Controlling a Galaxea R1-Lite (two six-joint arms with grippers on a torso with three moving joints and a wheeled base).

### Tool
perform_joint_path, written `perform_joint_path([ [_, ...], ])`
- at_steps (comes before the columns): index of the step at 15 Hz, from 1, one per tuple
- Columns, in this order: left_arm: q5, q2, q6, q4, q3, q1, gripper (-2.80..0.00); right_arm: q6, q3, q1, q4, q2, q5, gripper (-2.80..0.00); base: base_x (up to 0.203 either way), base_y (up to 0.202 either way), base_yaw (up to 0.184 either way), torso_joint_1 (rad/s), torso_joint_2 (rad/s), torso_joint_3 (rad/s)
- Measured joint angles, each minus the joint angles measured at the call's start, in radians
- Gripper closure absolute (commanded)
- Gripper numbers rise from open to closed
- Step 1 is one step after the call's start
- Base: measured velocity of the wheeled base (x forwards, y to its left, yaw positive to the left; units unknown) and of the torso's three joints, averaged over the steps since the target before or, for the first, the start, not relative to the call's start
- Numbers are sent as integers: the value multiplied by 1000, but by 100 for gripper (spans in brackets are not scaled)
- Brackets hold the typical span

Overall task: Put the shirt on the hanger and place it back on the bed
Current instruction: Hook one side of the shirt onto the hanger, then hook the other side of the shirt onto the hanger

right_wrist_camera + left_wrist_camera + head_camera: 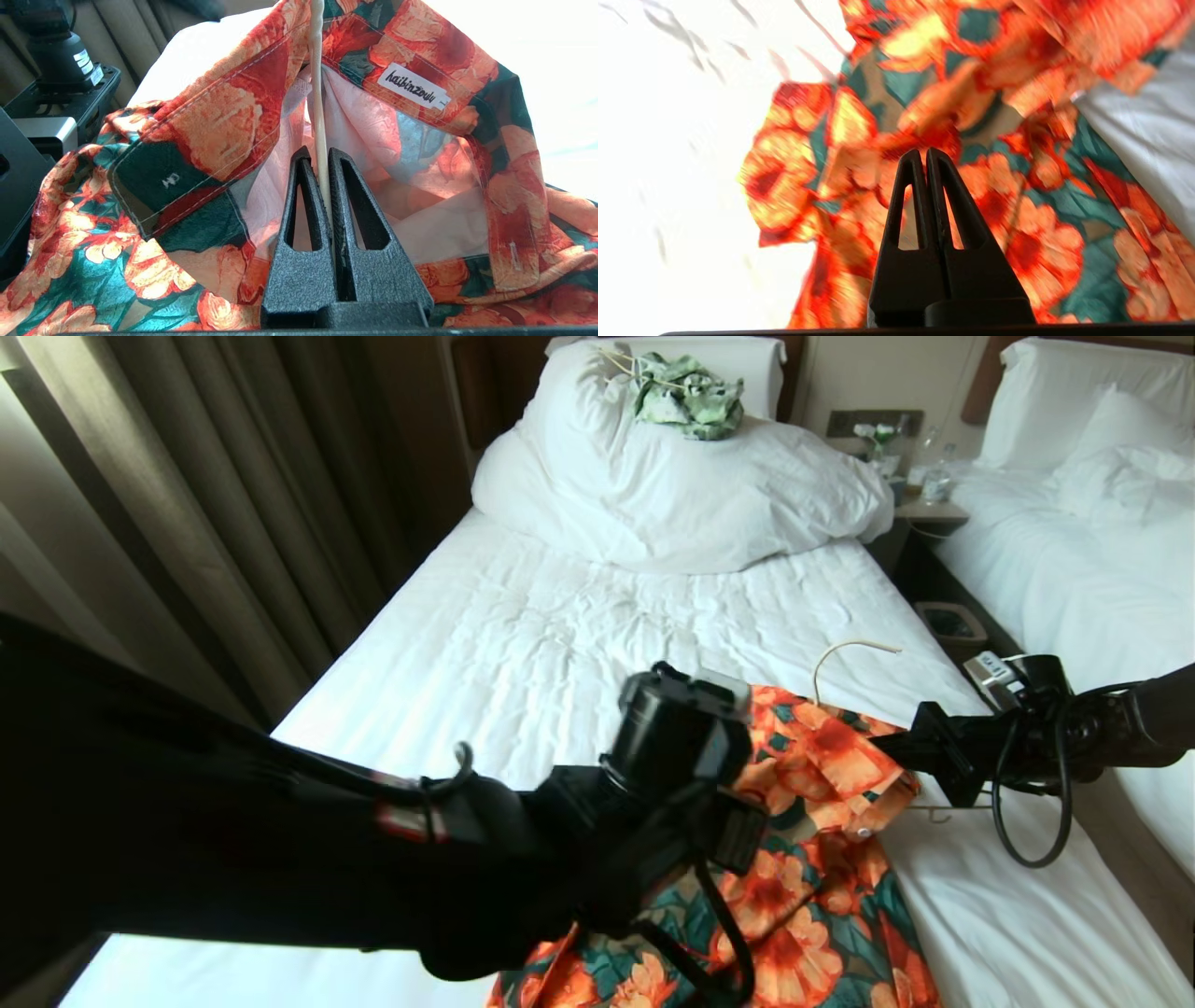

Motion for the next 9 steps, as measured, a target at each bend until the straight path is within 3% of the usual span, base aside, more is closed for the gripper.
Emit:
perform_joint_path([
  [1, -33, -16, 21, -37, 14, 39, -178, 0, 1, 1, 0, 0, 0, 0, 0, 0, 0, 0, 0, 0],
  [2, -80, -25, 27, -51, 22, 76, -280, 0, 1, 1, 0, -1, 0, 0, 0, 0, 0, 0, 0, 0],
  [5, -219, 0, 32, -127, 37, 154, -280, 0, -4, 0, 1, 0, 0, 0, 0, 0, 0, 0, 0, 0],
  [9, -309, 90, 40, -369, 55, 200, -280, 0, -10, 0, 2, 2, 0, 0, 0, 0, 0, 0, 0, 0],
])
